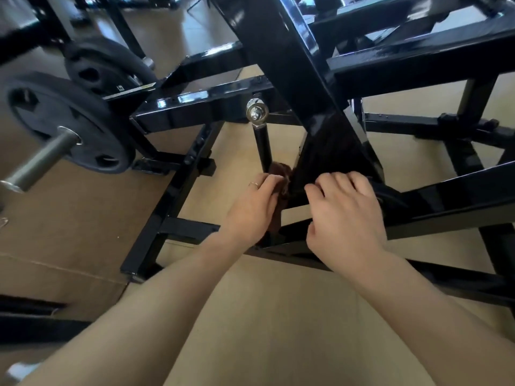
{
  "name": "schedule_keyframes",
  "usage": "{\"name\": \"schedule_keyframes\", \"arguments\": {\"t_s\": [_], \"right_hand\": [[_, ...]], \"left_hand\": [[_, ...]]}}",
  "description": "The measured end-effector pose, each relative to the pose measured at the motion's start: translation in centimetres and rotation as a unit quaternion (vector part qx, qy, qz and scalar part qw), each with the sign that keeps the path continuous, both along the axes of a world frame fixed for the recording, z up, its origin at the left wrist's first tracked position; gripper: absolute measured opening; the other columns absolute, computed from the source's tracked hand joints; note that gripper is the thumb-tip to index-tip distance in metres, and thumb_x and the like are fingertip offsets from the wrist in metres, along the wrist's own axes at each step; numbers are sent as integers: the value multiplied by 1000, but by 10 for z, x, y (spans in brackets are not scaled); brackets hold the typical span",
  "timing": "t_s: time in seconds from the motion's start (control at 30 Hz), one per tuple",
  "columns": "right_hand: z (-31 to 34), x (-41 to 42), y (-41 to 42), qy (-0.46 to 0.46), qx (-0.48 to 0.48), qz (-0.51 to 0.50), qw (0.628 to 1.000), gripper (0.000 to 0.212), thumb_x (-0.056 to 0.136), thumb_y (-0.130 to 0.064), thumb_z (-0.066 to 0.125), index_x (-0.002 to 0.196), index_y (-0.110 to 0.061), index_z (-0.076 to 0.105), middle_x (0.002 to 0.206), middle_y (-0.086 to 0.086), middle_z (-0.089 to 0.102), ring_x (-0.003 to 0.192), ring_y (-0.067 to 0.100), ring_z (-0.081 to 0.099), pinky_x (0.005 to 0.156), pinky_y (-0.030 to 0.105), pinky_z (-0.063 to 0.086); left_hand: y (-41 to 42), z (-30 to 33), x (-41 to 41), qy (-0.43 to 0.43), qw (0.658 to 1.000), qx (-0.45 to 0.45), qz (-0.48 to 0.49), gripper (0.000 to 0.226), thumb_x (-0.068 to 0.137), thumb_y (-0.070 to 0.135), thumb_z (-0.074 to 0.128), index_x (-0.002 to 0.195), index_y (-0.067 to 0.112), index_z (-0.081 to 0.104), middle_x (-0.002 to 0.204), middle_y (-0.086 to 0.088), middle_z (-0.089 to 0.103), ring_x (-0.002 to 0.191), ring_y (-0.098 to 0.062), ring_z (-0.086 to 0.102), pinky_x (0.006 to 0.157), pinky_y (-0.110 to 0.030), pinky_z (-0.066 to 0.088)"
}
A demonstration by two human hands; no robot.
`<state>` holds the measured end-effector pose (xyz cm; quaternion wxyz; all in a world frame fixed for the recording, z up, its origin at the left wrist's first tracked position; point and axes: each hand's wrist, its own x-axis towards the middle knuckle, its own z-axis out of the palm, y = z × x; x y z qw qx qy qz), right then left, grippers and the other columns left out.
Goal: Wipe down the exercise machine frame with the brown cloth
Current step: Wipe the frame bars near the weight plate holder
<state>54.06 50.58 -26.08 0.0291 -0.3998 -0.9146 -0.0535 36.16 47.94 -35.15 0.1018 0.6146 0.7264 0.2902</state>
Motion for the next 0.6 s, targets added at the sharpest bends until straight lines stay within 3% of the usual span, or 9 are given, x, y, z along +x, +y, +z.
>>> {"name": "schedule_keyframes", "arguments": {"t_s": [0.07, 0.2, 0.33, 0.37, 0.43, 0.5, 0.6], "right_hand": [[-1, 4, 1, -20, 11, 8, 1000, 43, 88, -26, 63, 129, -15, 64, 129, 7, 63, 127, 28, 52, 121, 44, 26], [-2, 7, 2, -20, 12, 24, 999, 41, 89, -22, 62, 129, -14, 66, 127, 7, 65, 126, 28, 54, 121, 44, 26], [-1, 7, 2, 25, -1, 37, 999, 38, 88, -15, 65, 126, -12, 70, 123, 9, 67, 122, 30, 58, 117, 45, 34], [0, 7, 3, 66, -7, 43, 997, 37, 85, -9, 68, 121, -10, 72, 118, 10, 69, 117, 32, 61, 113, 47, 40], [1, 10, 8, 166, 1, 50, 985, 35, 78, 1, 62, 110, -6, 74, 107, 11, 70, 104, 33, 65, 98, 49, 51], [5, 14, 15, 222, 29, 51, 973, 38, 73, -1, 56, 107, -5, 73, 104, 11, 69, 98, 33, 64, 88, 50, 54], [2, 14, 23, 185, 46, 44, 981, 41, 73, -9, 60, 111, -6, 73, 107, 11, 69, 101, 34, 61, 87, 49, 51]], "left_hand": [[-2, -3, -11, -1, 999, -26, 23, 28, 109, 27, 43, 137, 31, 45, 136, 2, 51, 103, -17, 59, 85, -30, 55], [-8, -7, -33, -47, 996, -53, 46, 27, 109, 26, 43, 135, 31, 51, 129, 6, 54, 101, -7, 55, 79, -8, 40], [-1, 10, -22, -52, 996, -43, 57, 28, 108, 20, 44, 133, 24, 56, 118, 1, 59, 104, -18, 59, 92, -36, 53], [1, 15, -18, -61, 996, -33, 48, 28, 108, 20, 45, 134, 23, 57, 118, 0, 60, 104, -18, 60, 92, -36, 53], [6, 23, -9, -85, 996, 9, 13, 27, 108, 20, 47, 133, 20, 58, 117, 1, 62, 103, -11, 58, 90, -20, 49], [9, 27, -2, -95, 994, 44, -16, 24, 108, 19, 48, 129, 19, 59, 113, 4, 61, 99, -3, 52, 83, -6, 40], [8, 20, -8, -60, 998, 23, -19, 27, 108, 19, 47, 134, 21, 55, 118, 2, 60, 104, -9, 53, 82, -12, 39]]}}
